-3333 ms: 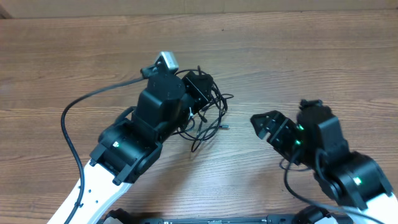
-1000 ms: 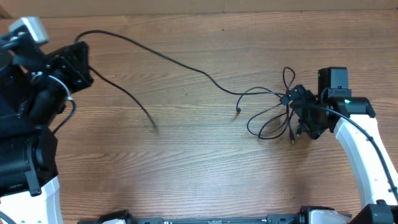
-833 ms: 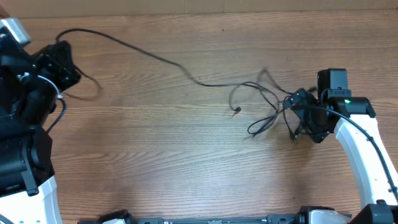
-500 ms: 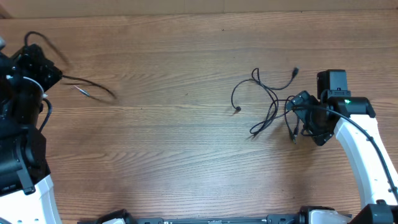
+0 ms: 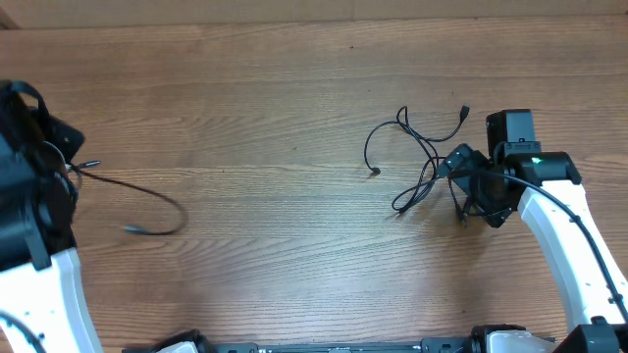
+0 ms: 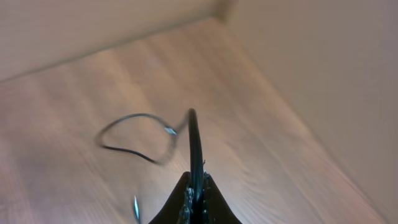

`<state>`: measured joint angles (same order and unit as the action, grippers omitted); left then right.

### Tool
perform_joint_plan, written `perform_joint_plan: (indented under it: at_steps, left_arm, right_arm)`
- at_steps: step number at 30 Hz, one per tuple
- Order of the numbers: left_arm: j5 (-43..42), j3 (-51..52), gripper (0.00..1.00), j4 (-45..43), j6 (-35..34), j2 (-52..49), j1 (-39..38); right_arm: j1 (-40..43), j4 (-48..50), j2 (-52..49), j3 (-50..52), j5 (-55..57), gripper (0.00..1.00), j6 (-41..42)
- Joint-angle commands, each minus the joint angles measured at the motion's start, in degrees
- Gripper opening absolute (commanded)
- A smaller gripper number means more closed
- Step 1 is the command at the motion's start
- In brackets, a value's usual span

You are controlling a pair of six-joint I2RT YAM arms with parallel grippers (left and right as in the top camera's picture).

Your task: Untangle cables

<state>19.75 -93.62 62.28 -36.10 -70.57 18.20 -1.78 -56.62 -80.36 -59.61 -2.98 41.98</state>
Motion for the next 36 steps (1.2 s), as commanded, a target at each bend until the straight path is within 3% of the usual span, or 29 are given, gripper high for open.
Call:
perform_joint_plan:
  at_steps: [1,8,20,29,36]
  left_arm:
    - [8.2,-1.2,0.04,-0.1,-5.4,-2.8,3.8]
    - [-1.8,-5.4,0.04,5.1,-6.0,-3.3,16.8]
    - [-5.9,-31.9,0.04,24.6,-10.4,-3.3,33.1]
    - [-6.3,-33.1,0.04,26.6,-12.4,-6.6,34.0]
    - [-12.3,-33.1,0.04,19.1,-9.5,-16.2,33.9]
  right_arm:
    - [-1.8,0.1,1.3,0.0,-0.3,1.0,-0.5]
    - [-4.8,0.1,1.3,0.0,-0.3,1.0,-0.2]
    - [-5.7,-0.5,1.2,0.0,-1.6,1.0,-0.2]
    - [-5.7,-1.1,1.2,0.0,-1.6,1.0,-3.1]
    - [-5.7,0.3,1.2,0.0,-1.6,1.0,-3.1]
